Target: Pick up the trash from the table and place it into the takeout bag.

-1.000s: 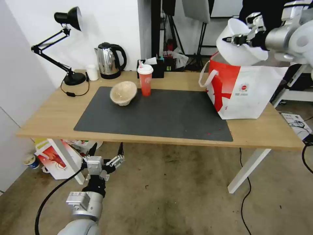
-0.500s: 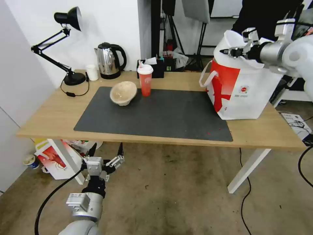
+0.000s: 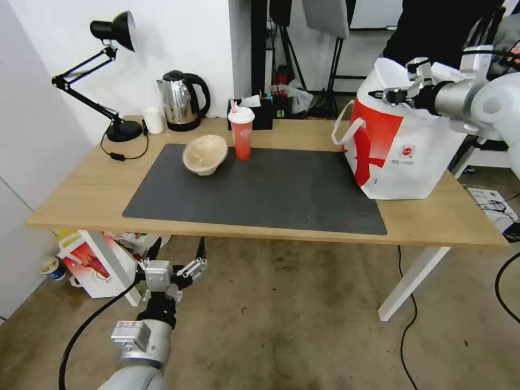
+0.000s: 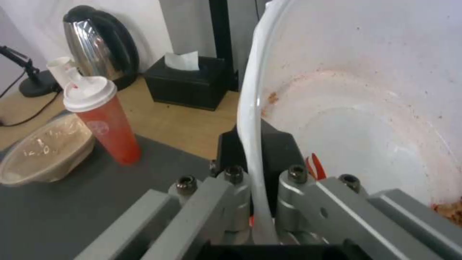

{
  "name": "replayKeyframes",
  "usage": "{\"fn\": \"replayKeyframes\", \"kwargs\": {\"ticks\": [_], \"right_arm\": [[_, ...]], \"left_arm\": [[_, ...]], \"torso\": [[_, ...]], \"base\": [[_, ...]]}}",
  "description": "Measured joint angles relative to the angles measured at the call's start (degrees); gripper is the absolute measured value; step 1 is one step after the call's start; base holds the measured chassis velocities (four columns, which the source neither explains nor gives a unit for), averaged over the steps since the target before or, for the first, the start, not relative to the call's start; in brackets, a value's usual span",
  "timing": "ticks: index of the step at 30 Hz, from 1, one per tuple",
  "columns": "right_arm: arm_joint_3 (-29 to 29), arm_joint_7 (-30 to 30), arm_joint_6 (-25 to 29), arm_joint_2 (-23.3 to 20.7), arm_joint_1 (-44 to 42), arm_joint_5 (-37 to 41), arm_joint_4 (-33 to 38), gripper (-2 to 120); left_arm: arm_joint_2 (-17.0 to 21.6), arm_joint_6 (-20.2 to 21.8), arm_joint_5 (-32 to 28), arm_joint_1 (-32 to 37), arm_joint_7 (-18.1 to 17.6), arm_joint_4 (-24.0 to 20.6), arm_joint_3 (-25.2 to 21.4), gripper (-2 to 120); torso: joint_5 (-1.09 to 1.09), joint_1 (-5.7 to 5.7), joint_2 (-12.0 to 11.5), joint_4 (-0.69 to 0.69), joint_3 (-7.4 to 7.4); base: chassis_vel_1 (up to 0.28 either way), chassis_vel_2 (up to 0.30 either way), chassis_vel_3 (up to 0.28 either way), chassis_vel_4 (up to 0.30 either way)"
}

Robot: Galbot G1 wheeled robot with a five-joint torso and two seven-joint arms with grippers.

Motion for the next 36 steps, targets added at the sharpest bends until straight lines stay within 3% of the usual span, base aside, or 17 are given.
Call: {"fn": "replayKeyframes", "kwargs": {"ticks": [36], "right_arm": [[5.03, 3.00, -0.03, 0.44, -6.71, 2.50, 2.95, 3]], "left_arm": [[0.00, -0.38, 0.62, 0.66, -0.01, -0.48, 0.32, 96]], "torso": [[0.00, 0.00, 0.00, 0.00, 0.00]], "base": [[0.000, 0.000, 0.000, 0.000]]}}
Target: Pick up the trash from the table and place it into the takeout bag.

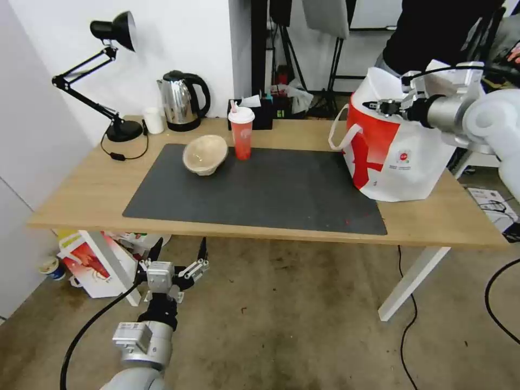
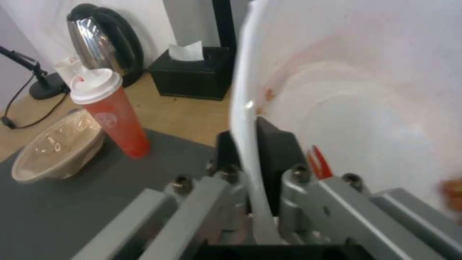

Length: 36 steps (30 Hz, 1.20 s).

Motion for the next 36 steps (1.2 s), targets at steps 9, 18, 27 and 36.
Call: {"fn": "replayKeyframes", "kwargs": {"ticks": [9, 18, 27, 36], "right_arm": [[0.60, 0.60, -0.01, -1.09, -0.31, 0.25, 0.59, 37], [0.62, 2.18, -0.01, -1.23, 0.28, 1.71, 1.28, 65], [0.60, 2.37, -0.01, -2.04, 0.34, 1.71, 1.64, 98], [0.90, 2.42, -0.01, -2.55, -0.04, 1.71, 1.91, 100]], "left_arm": [[-0.02, -0.10, 0.08, 0.16, 0.05, -0.24, 0.16, 94], [-0.03, -0.23, 0.17, 0.36, 0.09, -0.53, 0.19, 93], [-0.02, -0.19, 0.17, 0.66, 0.12, -1.04, 0.12, 93], [-0.02, -0.13, 0.22, 0.76, 0.12, -1.34, 0.15, 93]], "torso": [[0.00, 0.00, 0.00, 0.00, 0.00], [0.00, 0.00, 0.00, 0.00, 0.00], [0.00, 0.00, 0.00, 0.00, 0.00], [0.00, 0.00, 0.00, 0.00, 0.00]], "base": [[0.000, 0.000, 0.000, 0.000], [0.000, 0.000, 0.000, 0.000], [0.000, 0.000, 0.000, 0.000], [0.000, 0.000, 0.000, 0.000]]}}
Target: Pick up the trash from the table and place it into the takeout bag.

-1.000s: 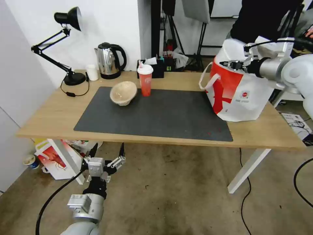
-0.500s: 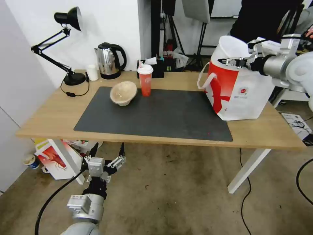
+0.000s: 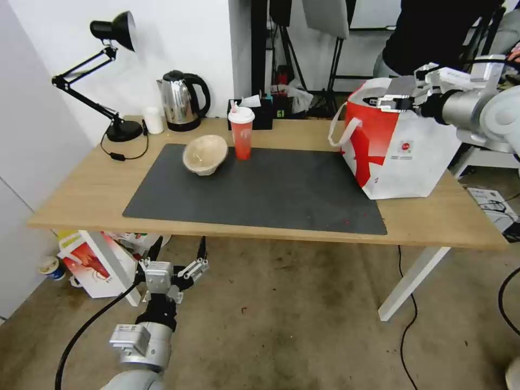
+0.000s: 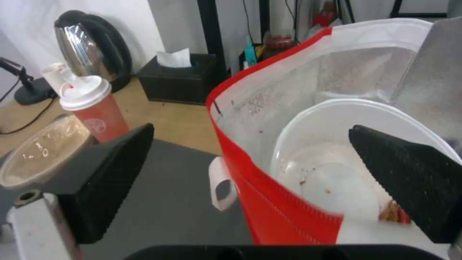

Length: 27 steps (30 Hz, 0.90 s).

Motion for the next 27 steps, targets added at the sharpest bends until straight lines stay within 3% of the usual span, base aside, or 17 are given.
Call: {"fn": "replayKeyframes", "kwargs": {"ticks": [12, 21, 27], "right_arm": [[4.65, -0.16, 1.71, -0.70, -0.48, 2.44, 2.56, 100], [10.91, -0.59, 15.50, -3.73, -5.06, 5.14, 12.34, 100], [13.40, 2.89, 23.68, -5.00, -11.74, 3.77, 20.42, 100]], "left_arm": [[0.01, 0.04, 0.03, 0.51, 0.00, -0.85, -0.38, 93], [0.00, -0.06, 0.16, 1.02, 0.00, -1.31, -0.47, 93], [-0.02, -0.08, 0.16, 0.79, 0.00, -1.31, -0.63, 93]], "torso": [[0.00, 0.00, 0.00, 0.00, 0.00], [-0.01, 0.00, 0.00, 0.00, 0.00], [-0.01, 0.00, 0.00, 0.01, 0.00]], "base": [[0.000, 0.000, 0.000, 0.000], [0.000, 0.000, 0.000, 0.000], [0.000, 0.000, 0.000, 0.000]]}}
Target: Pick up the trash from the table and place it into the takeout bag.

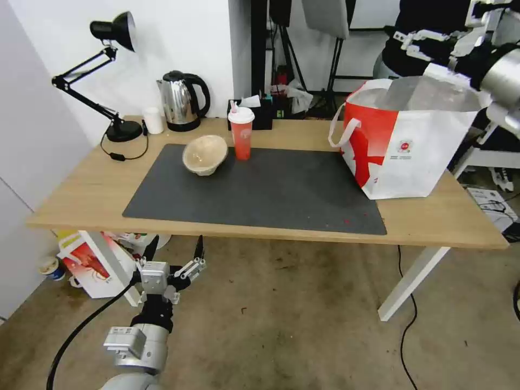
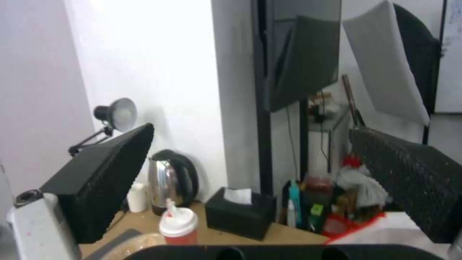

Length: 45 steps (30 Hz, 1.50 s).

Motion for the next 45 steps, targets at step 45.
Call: {"fn": "replayKeyframes", "kwargs": {"ticks": [45], "right_arm": [[1.28, 9.74, 11.60, 30.02, -51.59, -42.68, 30.40, 100]], "left_arm": [[-0.06, -0.39, 0.28, 0.25, -0.05, -0.24, -0.10, 93]], "torso": [[-0.01, -0.01, 0.00, -0.01, 0.00]], "base": [[0.000, 0.000, 0.000, 0.000]]}}
